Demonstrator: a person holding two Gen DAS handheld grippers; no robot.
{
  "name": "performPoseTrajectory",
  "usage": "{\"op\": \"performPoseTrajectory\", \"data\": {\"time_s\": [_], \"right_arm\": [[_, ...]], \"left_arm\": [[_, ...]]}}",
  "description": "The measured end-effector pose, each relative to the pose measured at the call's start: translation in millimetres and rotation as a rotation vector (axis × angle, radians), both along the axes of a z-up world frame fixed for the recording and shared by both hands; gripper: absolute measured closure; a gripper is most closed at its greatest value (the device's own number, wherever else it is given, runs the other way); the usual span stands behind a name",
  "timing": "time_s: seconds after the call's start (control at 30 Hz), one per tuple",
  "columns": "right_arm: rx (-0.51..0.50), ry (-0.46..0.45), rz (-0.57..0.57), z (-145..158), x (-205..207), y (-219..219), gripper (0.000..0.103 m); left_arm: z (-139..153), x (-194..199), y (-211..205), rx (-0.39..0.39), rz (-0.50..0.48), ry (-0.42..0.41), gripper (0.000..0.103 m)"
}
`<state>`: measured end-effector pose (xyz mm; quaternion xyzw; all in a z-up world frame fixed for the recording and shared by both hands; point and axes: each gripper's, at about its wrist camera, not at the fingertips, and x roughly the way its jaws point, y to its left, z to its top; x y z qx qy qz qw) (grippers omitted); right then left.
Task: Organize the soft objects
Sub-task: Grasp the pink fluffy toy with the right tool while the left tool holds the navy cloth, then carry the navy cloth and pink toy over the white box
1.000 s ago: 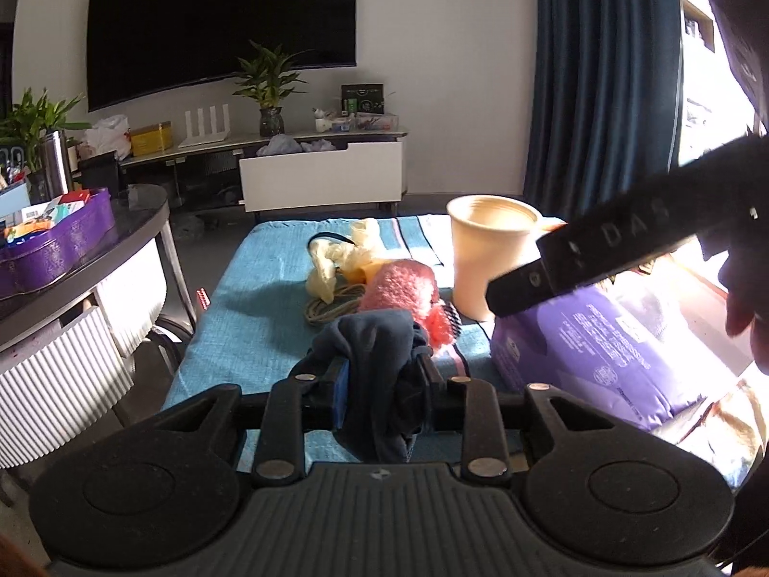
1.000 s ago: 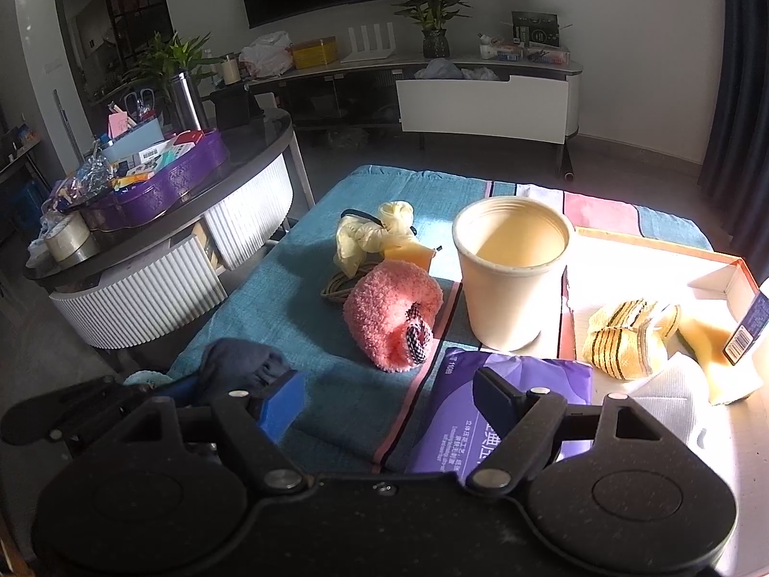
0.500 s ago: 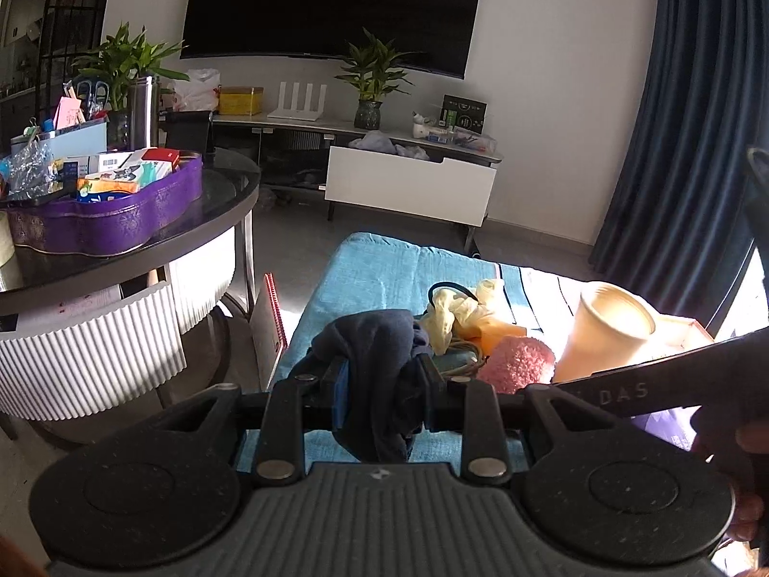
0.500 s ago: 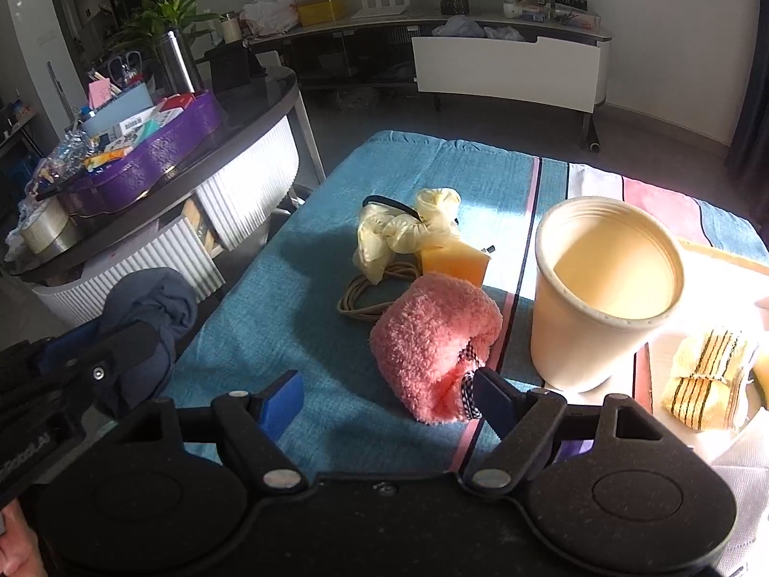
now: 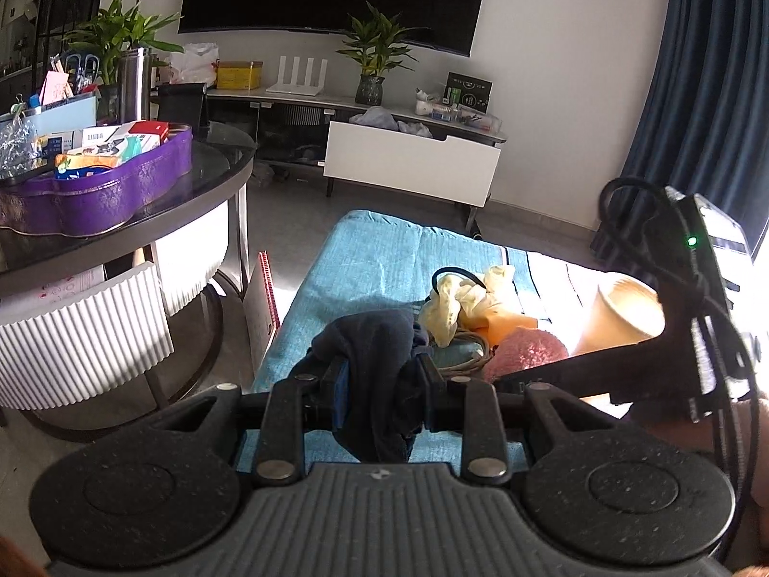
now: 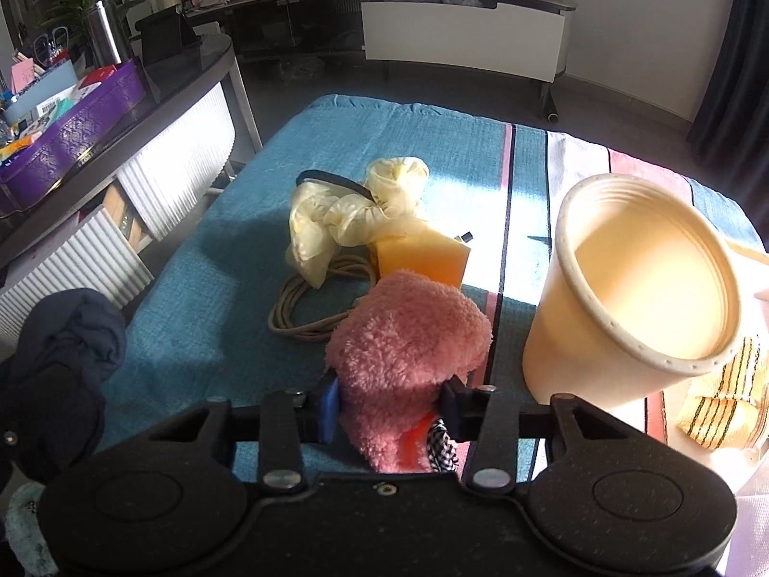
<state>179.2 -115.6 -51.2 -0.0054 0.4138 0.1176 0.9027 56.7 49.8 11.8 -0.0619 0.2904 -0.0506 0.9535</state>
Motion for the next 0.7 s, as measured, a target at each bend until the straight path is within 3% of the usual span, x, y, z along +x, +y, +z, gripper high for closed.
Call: {"op": "performPoseTrajectory", "data": {"time_s": [0.37,0.7], "right_arm": [[0.097,-0.100,0.057,47.0,-71.4,-29.2,0.057],[0.125,-0.187,0.060,73.1,-124.0,-55.9,0.057]], "left_arm": [[7.9,-6.9,-9.7,0.002,-0.007,0.021,0.073],[24.7,-23.5,-25.1,0.024,-0.017,0.030,0.073]]}}
